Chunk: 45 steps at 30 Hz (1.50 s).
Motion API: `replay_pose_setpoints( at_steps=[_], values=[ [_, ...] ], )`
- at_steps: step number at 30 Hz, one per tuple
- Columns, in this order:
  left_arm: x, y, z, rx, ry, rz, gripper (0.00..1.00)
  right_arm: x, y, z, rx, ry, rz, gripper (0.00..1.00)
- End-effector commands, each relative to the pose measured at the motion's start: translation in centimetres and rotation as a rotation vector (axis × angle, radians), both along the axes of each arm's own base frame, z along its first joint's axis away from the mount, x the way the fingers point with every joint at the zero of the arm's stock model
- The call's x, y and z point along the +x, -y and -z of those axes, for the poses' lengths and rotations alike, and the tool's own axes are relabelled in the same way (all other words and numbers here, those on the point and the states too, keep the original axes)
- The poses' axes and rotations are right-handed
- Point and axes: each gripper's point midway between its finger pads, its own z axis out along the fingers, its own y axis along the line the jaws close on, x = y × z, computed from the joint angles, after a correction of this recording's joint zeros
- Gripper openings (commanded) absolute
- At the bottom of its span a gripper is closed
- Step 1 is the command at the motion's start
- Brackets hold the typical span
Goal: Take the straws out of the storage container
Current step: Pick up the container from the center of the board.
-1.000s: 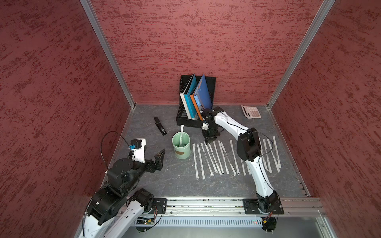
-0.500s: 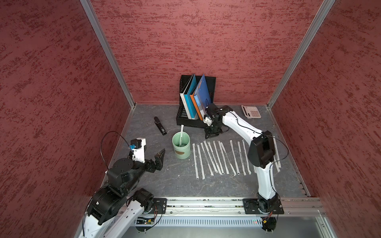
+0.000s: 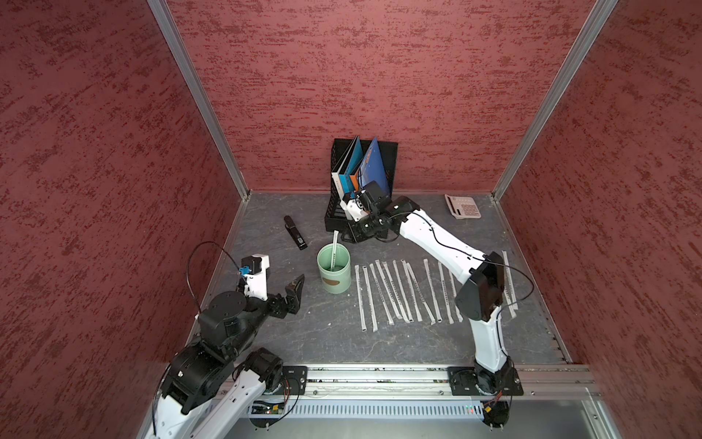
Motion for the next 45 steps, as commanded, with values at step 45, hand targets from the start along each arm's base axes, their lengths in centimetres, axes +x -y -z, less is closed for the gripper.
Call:
replay_pose_setpoints(
  at_steps=[45],
  values=[
    [12.3,5.1,14.0,0.000,-0.735,-0.134,0.60,-0.8,3.0,-6.1,-0.005,0.191,0.065,0.30]
  ],
)
